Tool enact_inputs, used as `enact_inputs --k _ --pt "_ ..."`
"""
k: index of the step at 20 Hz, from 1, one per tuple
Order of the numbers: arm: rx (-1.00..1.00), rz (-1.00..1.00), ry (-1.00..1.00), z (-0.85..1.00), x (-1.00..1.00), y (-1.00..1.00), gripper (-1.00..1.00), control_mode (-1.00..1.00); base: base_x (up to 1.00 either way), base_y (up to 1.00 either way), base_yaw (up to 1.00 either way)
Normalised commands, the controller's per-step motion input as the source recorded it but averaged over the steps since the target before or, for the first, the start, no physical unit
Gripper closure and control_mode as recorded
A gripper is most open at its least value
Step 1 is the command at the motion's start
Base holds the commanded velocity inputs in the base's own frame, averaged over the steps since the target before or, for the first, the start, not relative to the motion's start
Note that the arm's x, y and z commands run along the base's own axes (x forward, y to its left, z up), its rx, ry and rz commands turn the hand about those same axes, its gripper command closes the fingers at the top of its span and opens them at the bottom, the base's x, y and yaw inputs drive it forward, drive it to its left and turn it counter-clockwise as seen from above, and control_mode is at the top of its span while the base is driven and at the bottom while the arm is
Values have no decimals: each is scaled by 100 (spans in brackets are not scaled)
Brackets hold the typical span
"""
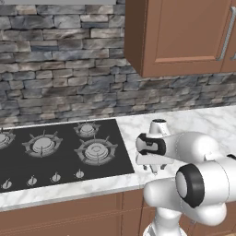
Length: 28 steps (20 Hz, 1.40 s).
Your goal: Pick up the tongs from the counter and place them near the plate next to the oven.
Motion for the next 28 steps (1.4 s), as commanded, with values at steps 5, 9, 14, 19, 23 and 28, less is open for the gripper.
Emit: enact_inputs --k 5,9,14,19,23,28 --pt "0 0 0 0 0 0 100 -100 0 0 0" --pt "0 0 0 0 0 0 100 -100 0 0 0" --pt "0 0 0 6 -14 0 100 -100 0 0 0" --pt "-2 1 0 92 -64 5 100 -100 0 0 0" --pt "-1 4 0 100 -97 5 100 -100 0 0 0" --pt "0 3 0 100 -100 1 100 -100 0 0 0"
